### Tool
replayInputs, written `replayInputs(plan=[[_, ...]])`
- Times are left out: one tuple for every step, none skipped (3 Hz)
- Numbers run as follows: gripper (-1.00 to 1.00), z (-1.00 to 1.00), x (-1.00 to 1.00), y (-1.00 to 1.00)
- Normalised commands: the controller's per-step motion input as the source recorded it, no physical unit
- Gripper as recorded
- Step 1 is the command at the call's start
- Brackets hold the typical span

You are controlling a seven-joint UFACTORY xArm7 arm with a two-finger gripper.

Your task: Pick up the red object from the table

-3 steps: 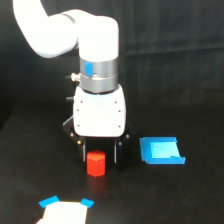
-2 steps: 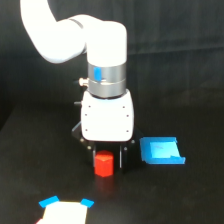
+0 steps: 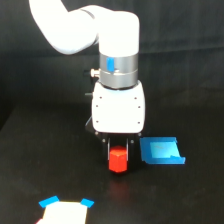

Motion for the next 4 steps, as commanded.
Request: replayInputs(plan=[[-0.7,1.0,-1.0,-1.0],[-0.95,1.0,-0.26,0.88],[-1.0,0.98,-0.34,0.69],[-1.0,1.0,-0.09,-0.41]])
